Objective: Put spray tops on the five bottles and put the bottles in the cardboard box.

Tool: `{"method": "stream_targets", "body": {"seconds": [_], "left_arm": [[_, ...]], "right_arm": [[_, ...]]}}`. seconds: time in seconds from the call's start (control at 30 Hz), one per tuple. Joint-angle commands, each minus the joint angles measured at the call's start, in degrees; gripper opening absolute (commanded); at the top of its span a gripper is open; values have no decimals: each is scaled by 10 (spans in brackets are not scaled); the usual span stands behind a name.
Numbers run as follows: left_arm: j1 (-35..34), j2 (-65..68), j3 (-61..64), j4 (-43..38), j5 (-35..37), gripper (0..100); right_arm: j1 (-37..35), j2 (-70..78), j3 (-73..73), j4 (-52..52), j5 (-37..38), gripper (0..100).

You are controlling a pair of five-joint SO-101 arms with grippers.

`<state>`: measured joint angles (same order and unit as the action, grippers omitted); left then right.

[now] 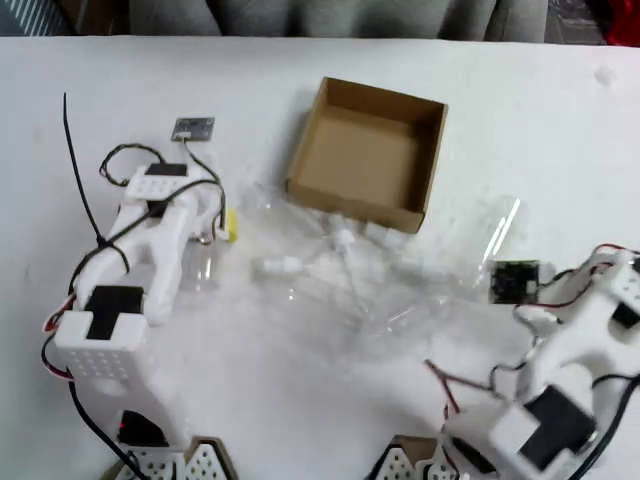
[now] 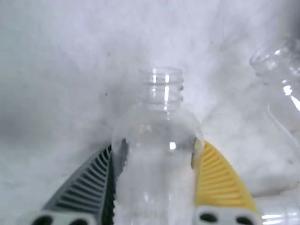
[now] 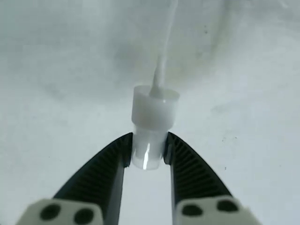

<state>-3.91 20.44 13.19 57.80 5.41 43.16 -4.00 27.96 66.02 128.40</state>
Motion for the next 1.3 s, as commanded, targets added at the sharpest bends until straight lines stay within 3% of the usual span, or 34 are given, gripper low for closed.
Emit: {"method": "stream_targets", "body": {"seconds": [0.0, 0.1, 0.2, 0.3, 0.43, 0.57, 0.73, 0.83, 0.93, 1.03, 1.27], "left_arm": [[-14, -36, -16, -18, -7, 20], [-14, -36, -17, -18, -7, 20], [-13, -36, -17, -18, -7, 20], [-13, -36, -17, -18, -7, 20], [-13, -36, -17, -18, -7, 20], [-13, -36, -17, -18, -7, 20], [-13, -36, -17, -19, -7, 20], [-13, -36, -17, -19, -7, 20], [-13, -36, -17, -19, -7, 20], [-13, -36, -17, -19, -7, 20], [-13, -36, -17, -19, -7, 20]], "right_arm": [[15, 64, -69, -34, 20, 28], [15, 109, -97, -58, 4, 120], [8, 134, -124, -79, -83, 211], [-7, 140, -157, -80, -173, 213], [-21, 119, -193, -69, -363, 126], [-29, 80, -220, 22, -582, 54], [-23, 31, -245, 145, -834, 46], [-17, 7, -248, 207, -945, 49], [-13, -27, -244, 270, -1004, 49], [-1, -80, -229, 311, -1008, 49], [27, -263, -58, 232, -1021, 50]]}}
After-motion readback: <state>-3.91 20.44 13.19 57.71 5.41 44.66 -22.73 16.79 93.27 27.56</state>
